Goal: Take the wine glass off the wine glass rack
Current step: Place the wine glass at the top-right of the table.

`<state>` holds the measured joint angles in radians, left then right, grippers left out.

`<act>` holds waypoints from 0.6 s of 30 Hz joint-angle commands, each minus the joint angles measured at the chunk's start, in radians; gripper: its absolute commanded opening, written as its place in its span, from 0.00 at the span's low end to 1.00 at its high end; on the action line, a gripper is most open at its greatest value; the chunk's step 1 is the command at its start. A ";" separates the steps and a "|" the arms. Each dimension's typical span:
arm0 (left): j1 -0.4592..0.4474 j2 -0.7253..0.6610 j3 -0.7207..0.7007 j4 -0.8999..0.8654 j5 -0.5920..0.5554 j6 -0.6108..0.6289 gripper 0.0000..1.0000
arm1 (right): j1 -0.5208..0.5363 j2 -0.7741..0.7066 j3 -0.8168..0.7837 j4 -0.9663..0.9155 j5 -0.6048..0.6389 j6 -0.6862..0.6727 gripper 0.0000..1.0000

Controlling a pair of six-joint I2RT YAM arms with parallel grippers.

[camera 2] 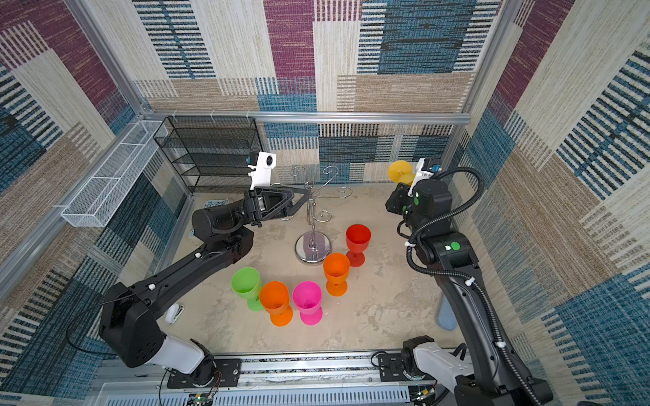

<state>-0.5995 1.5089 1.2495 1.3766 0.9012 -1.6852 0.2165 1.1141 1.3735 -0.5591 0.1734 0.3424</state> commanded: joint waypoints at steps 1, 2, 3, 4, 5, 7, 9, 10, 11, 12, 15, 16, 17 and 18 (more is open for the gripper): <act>0.000 -0.031 -0.016 0.026 0.028 0.043 0.59 | -0.029 0.080 0.027 -0.056 -0.086 -0.053 0.00; 0.001 -0.045 -0.025 0.018 0.034 0.052 0.59 | -0.041 0.116 0.037 -0.067 -0.123 -0.062 0.00; 0.001 -0.058 -0.033 0.004 0.037 0.065 0.59 | -0.047 0.151 0.045 -0.077 -0.152 -0.072 0.00; 0.001 -0.079 -0.048 -0.017 0.036 0.089 0.59 | -0.051 0.191 0.056 -0.092 -0.183 -0.077 0.00; 0.001 -0.101 -0.063 -0.046 0.038 0.121 0.60 | -0.052 0.224 0.069 -0.102 -0.218 -0.080 0.00; 0.001 -0.154 -0.085 -0.165 0.052 0.217 0.60 | -0.051 0.275 0.084 -0.102 -0.268 -0.089 0.00; 0.001 -0.216 -0.106 -0.336 0.049 0.346 0.60 | -0.052 0.327 0.110 -0.126 -0.251 -0.105 0.00; 0.001 -0.250 -0.112 -0.430 0.044 0.416 0.60 | -0.052 0.356 0.123 -0.140 -0.243 -0.118 0.00; 0.001 -0.279 -0.114 -0.506 0.041 0.470 0.61 | -0.051 0.381 0.136 -0.155 -0.248 -0.131 0.00; 0.001 -0.305 -0.114 -0.576 0.035 0.524 0.60 | -0.051 0.410 0.149 -0.173 -0.265 -0.149 0.00; 0.001 -0.361 -0.120 -0.683 0.026 0.608 0.60 | -0.052 0.491 0.185 -0.220 -0.270 -0.187 0.00; 0.001 -0.374 -0.122 -0.698 0.023 0.621 0.60 | -0.051 0.519 0.196 -0.239 -0.265 -0.197 0.00; 0.001 -0.381 -0.125 -0.706 0.023 0.628 0.60 | -0.049 0.541 0.203 -0.255 -0.263 -0.206 0.00; 0.001 -0.384 -0.128 -0.709 0.023 0.628 0.60 | -0.050 0.565 0.214 -0.275 -0.267 -0.215 0.00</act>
<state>-0.5983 1.1370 1.1275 0.7750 0.9230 -1.1748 0.1661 1.6405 1.5639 -0.7681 -0.0792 0.1768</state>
